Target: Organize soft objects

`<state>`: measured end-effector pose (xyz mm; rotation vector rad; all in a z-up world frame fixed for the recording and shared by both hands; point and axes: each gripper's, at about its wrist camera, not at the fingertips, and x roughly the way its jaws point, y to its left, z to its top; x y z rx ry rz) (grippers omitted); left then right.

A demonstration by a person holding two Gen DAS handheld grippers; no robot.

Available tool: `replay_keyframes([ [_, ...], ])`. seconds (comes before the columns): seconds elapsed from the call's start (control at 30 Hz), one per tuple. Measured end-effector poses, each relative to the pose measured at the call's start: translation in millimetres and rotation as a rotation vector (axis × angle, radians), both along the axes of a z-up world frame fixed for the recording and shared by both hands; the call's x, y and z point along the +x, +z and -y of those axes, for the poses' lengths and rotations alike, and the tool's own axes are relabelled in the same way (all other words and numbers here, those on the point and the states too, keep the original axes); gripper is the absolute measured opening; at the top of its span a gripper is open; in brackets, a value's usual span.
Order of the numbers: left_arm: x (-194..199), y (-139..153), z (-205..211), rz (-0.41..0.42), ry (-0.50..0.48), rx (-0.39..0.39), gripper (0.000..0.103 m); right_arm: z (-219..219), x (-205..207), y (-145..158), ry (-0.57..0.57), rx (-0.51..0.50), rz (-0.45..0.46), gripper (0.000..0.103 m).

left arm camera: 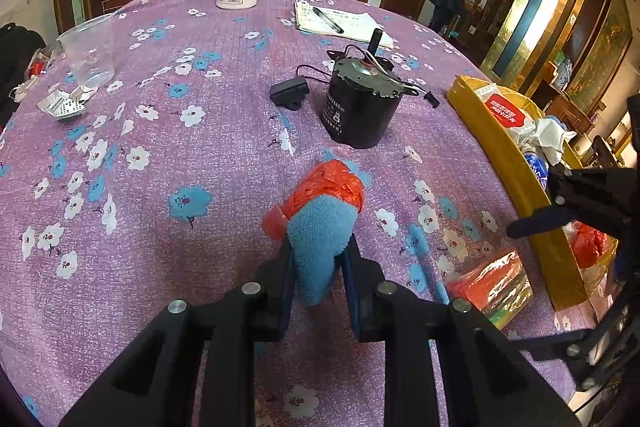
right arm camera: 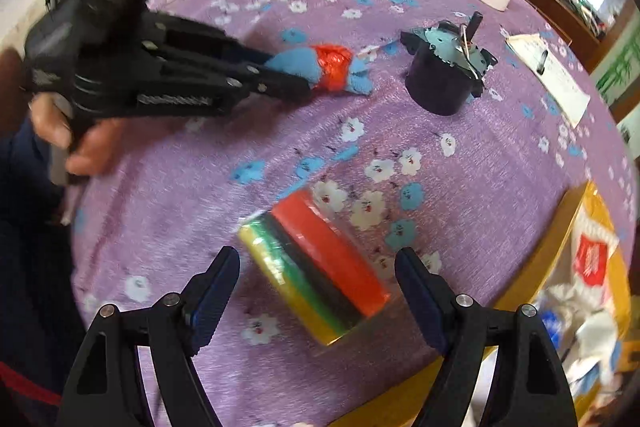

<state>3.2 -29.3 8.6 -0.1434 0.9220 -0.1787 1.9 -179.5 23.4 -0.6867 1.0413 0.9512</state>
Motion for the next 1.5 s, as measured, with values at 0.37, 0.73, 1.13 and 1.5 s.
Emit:
replay_keyframes([
  [0.37,1,-1,2,0.005,-0.002,0.008,0.029,16,23,-19,-0.366,0.140,-0.038,0.050],
  [0.73,9,-8,2,-0.030,-0.005,-0.018,0.021,29,9,-17,-0.669,0.423,-0.046,0.049],
  [1.13,-4,8,5,0.071,0.002,0.007,0.018,49,-12,-9,-0.734,0.499,-0.014,0.049],
  [1.5,-22,26,7,0.154,0.063,0.088,0.018,62,-26,5,-0.759,0.521,0.010,0.049],
])
